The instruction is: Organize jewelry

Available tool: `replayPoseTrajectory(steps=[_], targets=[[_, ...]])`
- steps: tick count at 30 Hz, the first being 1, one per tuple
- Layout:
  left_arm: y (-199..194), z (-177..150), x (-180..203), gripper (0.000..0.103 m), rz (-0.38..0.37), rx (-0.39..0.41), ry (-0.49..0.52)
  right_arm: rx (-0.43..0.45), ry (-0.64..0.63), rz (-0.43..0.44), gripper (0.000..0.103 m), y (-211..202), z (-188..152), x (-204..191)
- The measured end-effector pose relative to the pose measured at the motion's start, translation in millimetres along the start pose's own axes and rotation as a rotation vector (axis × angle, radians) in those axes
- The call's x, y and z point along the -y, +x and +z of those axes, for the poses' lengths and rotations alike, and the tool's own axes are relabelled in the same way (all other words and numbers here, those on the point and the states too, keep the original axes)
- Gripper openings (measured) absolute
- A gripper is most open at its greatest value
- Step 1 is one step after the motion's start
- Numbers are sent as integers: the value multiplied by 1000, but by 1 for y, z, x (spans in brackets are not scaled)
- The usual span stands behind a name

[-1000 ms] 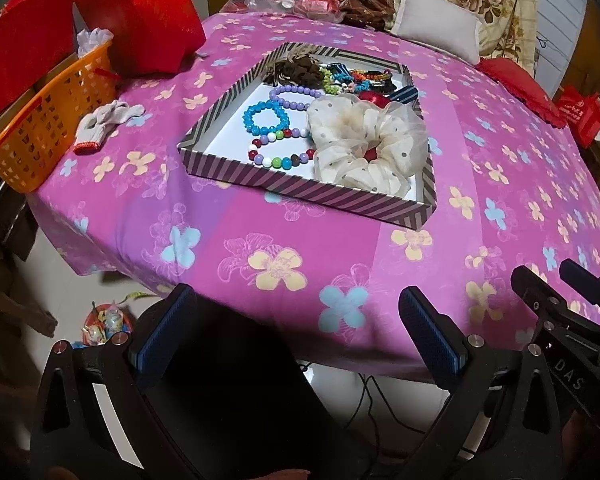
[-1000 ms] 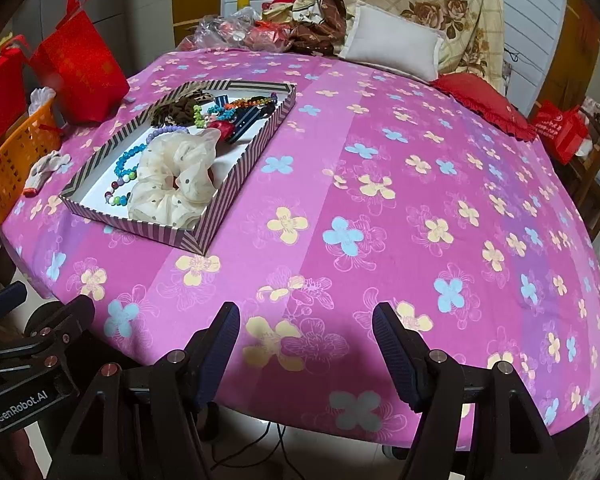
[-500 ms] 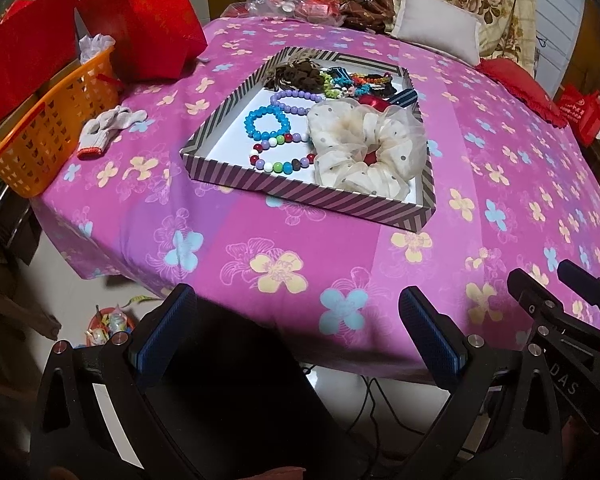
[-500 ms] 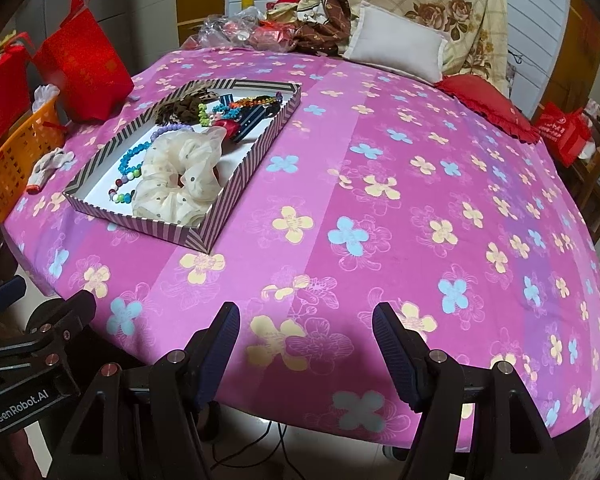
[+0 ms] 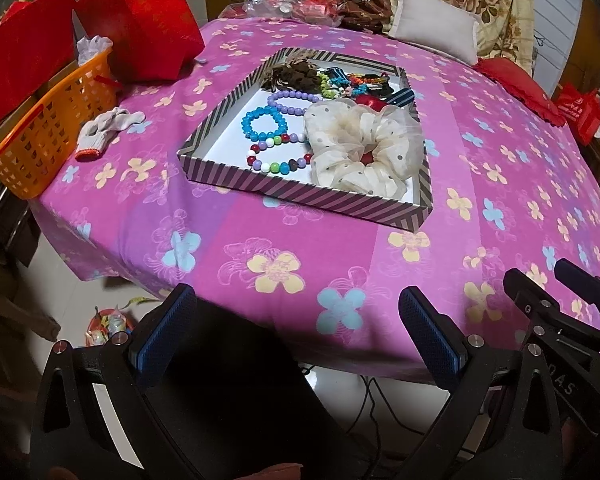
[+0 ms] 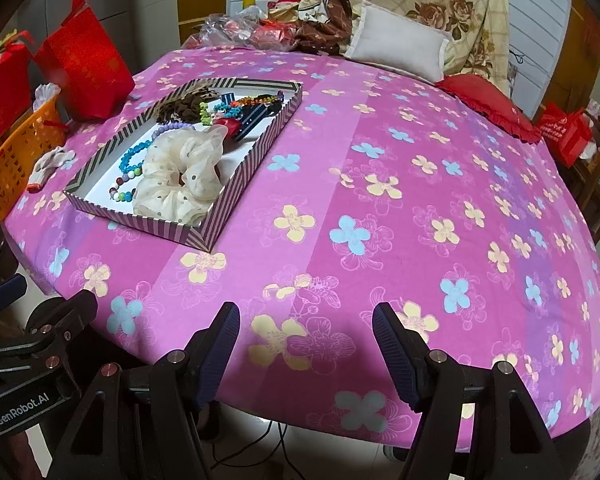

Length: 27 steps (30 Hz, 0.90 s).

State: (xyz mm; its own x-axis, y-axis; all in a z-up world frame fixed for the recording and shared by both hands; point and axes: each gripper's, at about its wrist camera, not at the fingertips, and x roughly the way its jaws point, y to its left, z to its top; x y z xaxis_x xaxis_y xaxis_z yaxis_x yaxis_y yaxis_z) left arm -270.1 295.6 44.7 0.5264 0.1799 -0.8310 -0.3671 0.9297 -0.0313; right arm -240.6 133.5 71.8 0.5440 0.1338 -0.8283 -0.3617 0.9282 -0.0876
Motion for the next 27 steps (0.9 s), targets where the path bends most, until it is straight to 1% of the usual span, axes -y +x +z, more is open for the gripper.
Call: replayPoseTrajectory(steps=[27], targets=[[0,1,3,102,-3,-6,8,-3,-4,17,67,3,0,2]])
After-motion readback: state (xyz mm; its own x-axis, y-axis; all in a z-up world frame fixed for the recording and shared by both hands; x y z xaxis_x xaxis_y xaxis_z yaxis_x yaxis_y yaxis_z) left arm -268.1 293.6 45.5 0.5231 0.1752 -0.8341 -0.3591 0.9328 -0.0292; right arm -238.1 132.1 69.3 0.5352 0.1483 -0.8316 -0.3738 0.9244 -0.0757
